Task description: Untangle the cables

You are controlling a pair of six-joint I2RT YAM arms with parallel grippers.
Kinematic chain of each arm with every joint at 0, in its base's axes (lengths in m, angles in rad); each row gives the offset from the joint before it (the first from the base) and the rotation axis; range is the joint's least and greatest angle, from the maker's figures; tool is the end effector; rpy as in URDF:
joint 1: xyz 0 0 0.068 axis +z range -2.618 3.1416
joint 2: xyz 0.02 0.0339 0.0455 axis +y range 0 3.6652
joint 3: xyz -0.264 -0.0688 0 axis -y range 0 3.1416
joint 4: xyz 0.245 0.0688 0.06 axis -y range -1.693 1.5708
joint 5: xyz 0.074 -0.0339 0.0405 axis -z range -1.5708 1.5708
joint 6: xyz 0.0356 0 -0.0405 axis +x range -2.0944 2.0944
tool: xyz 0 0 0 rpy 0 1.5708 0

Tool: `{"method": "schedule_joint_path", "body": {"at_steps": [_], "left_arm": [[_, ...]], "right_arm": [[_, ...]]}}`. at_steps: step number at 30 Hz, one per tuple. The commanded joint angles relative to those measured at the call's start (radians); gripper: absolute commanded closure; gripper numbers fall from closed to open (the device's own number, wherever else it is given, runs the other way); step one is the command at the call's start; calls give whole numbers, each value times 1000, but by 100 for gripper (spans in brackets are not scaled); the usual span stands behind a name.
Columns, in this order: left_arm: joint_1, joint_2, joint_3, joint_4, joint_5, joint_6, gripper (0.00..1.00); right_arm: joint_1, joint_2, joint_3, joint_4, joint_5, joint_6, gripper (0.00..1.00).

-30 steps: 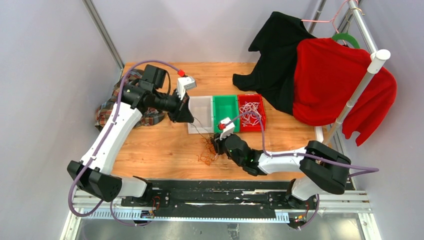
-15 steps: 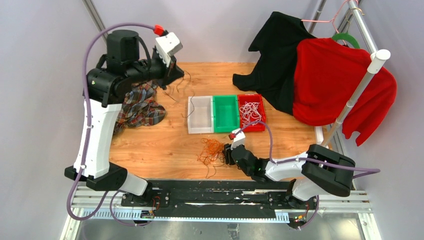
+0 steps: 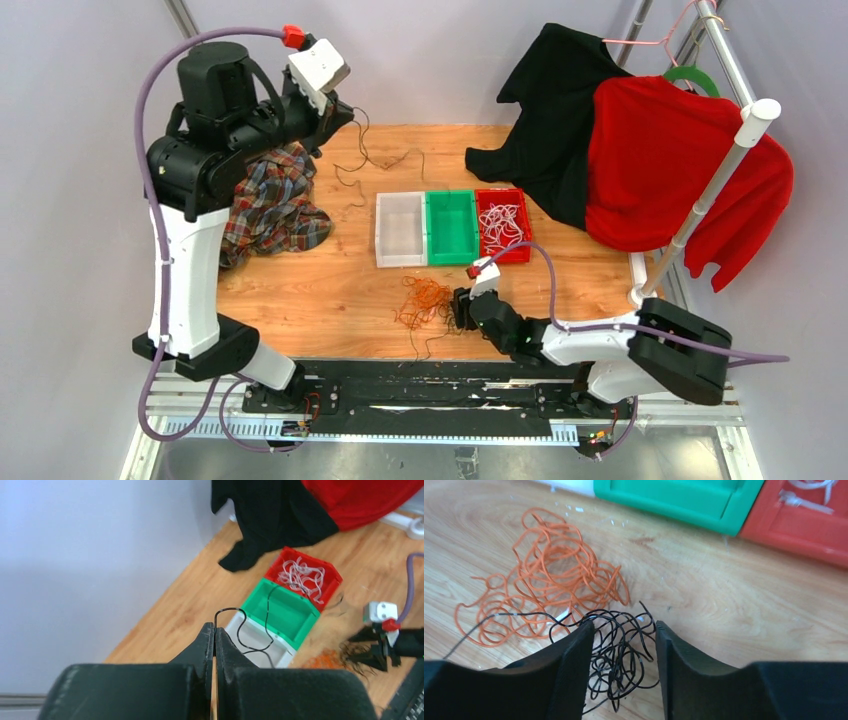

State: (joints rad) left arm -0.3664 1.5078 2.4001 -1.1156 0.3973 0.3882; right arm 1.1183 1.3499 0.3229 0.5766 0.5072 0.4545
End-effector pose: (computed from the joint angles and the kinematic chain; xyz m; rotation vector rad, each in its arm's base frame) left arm 0.1954 -0.0897 0.5817 0.9147 1.5376 -0.3402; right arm 0.1183 0.2037 0.1467 -0.3394 1.9682 0.5143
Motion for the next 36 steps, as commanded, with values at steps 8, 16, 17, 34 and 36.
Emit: {"method": "schedule_joint_path", "body": {"at_steps": [8,16,17,34,36], "left_arm": [[-1,-5,-389,40,40,20,100],[-8,76,-559,127,-49,92,99],[-10,92,-564,132,-61,101,100],[-25,248,-423,274,-251,166,100],[-25,250,-421,273,-250,182,100]], "right_arm": [[21,-190,117,-159,127,-71,36],[13,-252,126,-178,164,-96,34],[12,-257,124,-180,172,-97,35],[-4,-256,110,-183,193,-81,37],[-7,-251,112,-182,197,-80,37]]}}
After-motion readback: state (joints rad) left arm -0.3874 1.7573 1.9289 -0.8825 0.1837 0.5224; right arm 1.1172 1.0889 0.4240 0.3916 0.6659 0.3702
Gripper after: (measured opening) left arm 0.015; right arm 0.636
